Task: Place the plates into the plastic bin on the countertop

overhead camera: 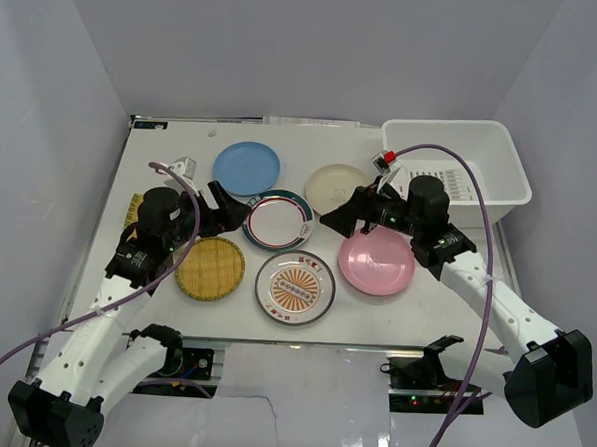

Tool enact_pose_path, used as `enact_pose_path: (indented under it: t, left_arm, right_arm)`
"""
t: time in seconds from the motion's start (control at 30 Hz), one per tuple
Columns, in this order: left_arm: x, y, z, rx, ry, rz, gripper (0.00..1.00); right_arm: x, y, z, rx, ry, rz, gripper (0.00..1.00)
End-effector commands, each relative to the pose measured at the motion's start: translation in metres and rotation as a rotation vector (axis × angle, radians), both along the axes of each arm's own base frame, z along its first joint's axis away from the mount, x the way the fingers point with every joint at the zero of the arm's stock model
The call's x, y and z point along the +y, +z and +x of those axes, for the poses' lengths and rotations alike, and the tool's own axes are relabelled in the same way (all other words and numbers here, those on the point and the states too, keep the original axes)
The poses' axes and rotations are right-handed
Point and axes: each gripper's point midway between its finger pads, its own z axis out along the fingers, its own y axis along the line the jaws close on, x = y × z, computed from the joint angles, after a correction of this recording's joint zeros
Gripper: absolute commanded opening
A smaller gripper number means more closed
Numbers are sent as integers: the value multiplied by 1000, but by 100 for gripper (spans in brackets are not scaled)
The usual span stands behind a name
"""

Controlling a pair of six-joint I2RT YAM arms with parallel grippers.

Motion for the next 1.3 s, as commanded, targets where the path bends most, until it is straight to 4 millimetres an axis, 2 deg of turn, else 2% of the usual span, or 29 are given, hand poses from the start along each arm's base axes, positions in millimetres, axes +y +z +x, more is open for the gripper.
enact_pose_path:
  t: [0.0, 0.07, 0.17, 0.23, 0.3, 0.33, 0.37, 0.4, 0.43, 0.47, 0.57, 0.63, 0.73, 0.77, 0.87, 0.97, 1.0, 1.07, 1.1, 1.13, 1.23, 1.27]
  left_arm:
    - [20, -15, 9, 56, 146, 19, 98]
    - [25, -21, 13, 87, 191, 17, 98]
    - [60, -41, 22, 142, 420, 53, 98]
    - [95, -51, 26, 151, 605, 82, 98]
    - [116, -53, 30, 162, 691, 69, 98]
    - [121, -60, 31, 188, 693, 49, 98]
    - [146, -63, 35, 197, 773, 16, 98]
    - [158, -71, 35, 221, 802, 2, 98]
    - [171, -87, 33, 274, 842, -10, 98]
    - [192, -95, 29, 310, 921, -47, 98]
    - [212, -116, 23, 375, 982, -118, 98]
    - [226, -130, 15, 397, 1050, -103, 98]
    - [236, -146, 5, 433, 1121, -130, 97]
    - [234, -158, -1, 464, 1124, -141, 96]
    - [234, -171, -13, 501, 1159, -167, 95]
    - [234, -180, -18, 511, 1168, -163, 95]
    - [233, -191, -21, 535, 1172, -163, 95]
    - [235, -195, -15, 510, 1180, -194, 93]
    - [235, -208, -17, 538, 1186, -195, 92]
    - [239, -206, -9, 499, 1194, -207, 91]
    - [241, -219, -2, 519, 1200, -239, 83]
    - [243, -216, 5, 490, 1196, -252, 80]
  right_arm:
    - [2, 12, 3, -85, -9, 5, 88]
    - [0, 5, 3, -84, -19, -18, 87]
    - [-2, -6, 2, -71, -24, -51, 87]
    - [-4, -13, 1, -65, -30, -66, 86]
    - [-5, -17, -1, -66, -27, -78, 86]
    - [-6, -23, -2, -53, -25, -92, 86]
    - [-6, -25, -3, -58, -25, -102, 86]
    - [-7, -27, -3, -56, -25, -108, 86]
    - [-7, -30, -4, -51, -26, -114, 86]
    - [-7, -34, -6, -48, -23, -120, 86]
    - [-5, -41, -8, -41, -14, -132, 86]
    - [-4, -45, -9, -33, -8, -140, 85]
    - [0, -49, -11, -25, 12, -145, 85]
    - [2, -52, -12, -20, 18, -148, 85]
    - [4, -56, -13, -13, 29, -155, 85]
    - [6, -64, -15, -2, 39, -165, 85]
    - [7, -66, -14, 2, 38, -166, 85]
    - [9, -71, -15, 15, 45, -172, 85]
    - [10, -72, -15, 16, 49, -175, 85]
    - [11, -74, -15, 23, 52, -180, 84]
    - [12, -76, -17, 25, 57, -187, 84]
    - [12, -77, -17, 26, 52, -190, 84]
